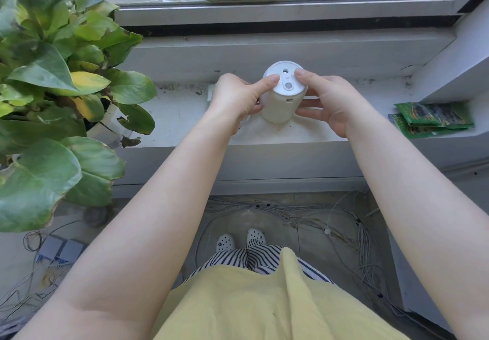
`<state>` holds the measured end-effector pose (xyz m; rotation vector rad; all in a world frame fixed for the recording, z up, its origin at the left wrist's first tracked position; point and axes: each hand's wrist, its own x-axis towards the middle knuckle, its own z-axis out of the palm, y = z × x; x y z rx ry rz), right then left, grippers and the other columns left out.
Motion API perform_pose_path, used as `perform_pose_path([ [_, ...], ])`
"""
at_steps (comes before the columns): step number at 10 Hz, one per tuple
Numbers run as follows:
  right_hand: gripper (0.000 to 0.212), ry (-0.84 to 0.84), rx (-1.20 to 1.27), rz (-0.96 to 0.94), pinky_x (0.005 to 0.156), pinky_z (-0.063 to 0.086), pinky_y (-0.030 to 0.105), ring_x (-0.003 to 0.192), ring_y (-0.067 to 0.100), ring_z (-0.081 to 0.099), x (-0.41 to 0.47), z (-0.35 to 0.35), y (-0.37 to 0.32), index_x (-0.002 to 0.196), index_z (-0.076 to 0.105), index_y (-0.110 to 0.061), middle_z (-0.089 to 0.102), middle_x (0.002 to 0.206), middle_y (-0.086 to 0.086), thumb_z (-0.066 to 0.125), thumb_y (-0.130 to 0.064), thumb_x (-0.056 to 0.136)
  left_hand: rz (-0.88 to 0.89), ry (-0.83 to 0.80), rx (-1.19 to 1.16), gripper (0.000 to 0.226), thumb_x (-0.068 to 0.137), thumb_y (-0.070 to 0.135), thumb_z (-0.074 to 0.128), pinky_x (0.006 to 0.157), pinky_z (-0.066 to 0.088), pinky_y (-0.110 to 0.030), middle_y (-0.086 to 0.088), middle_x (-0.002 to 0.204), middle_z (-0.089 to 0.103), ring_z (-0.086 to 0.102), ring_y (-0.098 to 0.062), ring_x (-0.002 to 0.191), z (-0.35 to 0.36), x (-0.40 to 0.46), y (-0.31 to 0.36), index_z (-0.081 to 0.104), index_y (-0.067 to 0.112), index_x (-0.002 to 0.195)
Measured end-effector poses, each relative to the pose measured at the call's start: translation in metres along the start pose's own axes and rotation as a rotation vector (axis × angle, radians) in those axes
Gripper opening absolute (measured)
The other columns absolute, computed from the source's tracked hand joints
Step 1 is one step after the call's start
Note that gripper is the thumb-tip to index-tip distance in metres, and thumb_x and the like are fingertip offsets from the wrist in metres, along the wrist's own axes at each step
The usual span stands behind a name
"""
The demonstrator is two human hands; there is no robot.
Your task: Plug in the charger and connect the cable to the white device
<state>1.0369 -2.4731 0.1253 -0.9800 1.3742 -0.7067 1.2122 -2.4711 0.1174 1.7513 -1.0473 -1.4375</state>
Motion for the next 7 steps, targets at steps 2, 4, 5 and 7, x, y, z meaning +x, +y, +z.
perform_pose_path([
  [2,0.031,0.011,-0.017,0.008,0.088,0.058,0.033,0.097,0.021,0.071,0.0013,0.0003,-0.0008,0.103,0.069,-0.016,0.073,0.105,0.004,0.062,-0.043,0.088,-0.001,0.04,-0.015,0.046,0.069,0.05,0.077,0.071,0.057,-0.018,-0.012,0.097,0.074,0.073,-0.005,0.062,-0.0001,-0.0004,0.0032,0.057,0.015,0.091],
  [4,0.031,0.001,-0.016,0.004,0.093,0.056,0.036,0.101,0.022,0.07,0.0019,0.0012,0.001,0.102,0.069,-0.015,0.072,0.107,0.006,0.063,-0.041,0.088,0.005,0.04,-0.066,0.045,0.073,0.043,0.077,0.049,0.046,-0.006,-0.012,0.092,0.061,0.07,-0.017,0.081,0.0003,-0.0027,0.0016,0.058,0.008,0.093],
  [5,0.027,-0.012,-0.02,0.002,0.093,0.056,0.037,0.101,0.022,0.07,0.0013,0.0004,-0.001,0.098,0.069,-0.017,0.072,0.104,0.005,0.063,-0.041,0.088,0.007,0.029,-0.045,0.047,0.071,0.045,0.077,0.051,0.047,-0.007,-0.011,0.091,0.058,0.07,-0.019,0.084,-0.0011,-0.0034,0.0028,0.059,0.009,0.095],
  [7,0.046,0.033,-0.092,0.006,0.093,0.056,0.038,0.112,0.022,0.064,0.0019,0.0008,-0.0015,0.115,0.066,-0.016,0.068,0.119,0.006,0.06,-0.051,0.086,0.105,0.131,0.054,0.057,0.056,0.065,0.071,0.093,0.051,-0.035,-0.007,0.078,0.065,0.068,-0.018,0.073,-0.0077,-0.001,0.0028,0.055,0.014,0.075],
])
